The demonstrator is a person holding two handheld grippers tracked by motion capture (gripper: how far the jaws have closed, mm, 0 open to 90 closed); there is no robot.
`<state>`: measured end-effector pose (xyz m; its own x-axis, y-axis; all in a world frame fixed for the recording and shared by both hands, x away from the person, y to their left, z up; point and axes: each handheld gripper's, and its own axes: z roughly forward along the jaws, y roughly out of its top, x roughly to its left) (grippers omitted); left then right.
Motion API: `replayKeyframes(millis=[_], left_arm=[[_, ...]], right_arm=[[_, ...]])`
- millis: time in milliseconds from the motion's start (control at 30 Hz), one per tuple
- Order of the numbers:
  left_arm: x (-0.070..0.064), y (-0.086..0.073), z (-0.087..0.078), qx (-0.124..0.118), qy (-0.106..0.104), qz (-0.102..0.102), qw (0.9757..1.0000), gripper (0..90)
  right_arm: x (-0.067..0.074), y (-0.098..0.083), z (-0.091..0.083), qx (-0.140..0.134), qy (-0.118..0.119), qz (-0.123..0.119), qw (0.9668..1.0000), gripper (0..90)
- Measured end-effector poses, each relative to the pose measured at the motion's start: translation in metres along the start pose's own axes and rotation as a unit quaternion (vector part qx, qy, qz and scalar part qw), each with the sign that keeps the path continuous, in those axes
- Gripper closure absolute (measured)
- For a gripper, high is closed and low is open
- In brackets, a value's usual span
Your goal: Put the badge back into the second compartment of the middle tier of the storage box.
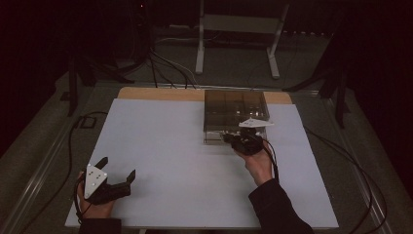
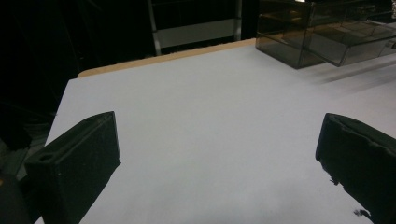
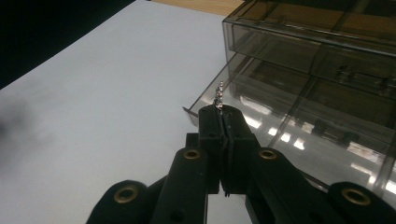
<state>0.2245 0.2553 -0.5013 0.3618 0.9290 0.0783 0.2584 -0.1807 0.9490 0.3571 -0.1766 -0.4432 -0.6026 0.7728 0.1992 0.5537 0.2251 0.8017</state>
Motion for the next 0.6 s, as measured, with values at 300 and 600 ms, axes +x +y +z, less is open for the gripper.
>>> replayKeyframes(millis=[300, 600], left_arm=[[0.0, 0.0, 0.0, 0.0, 0.0, 0.0, 1.0, 0.5], [0.0, 0.0, 0.0, 0.0, 0.0, 0.0, 1.0, 0.5]], right_arm=[[-0.009, 0.004, -0.001, -0.004, -0.013, 0.01, 0.9999, 89.3], [-0.019, 0.006, -0.003, -0.006, -0.024, 0.016, 0.9996, 89.2]])
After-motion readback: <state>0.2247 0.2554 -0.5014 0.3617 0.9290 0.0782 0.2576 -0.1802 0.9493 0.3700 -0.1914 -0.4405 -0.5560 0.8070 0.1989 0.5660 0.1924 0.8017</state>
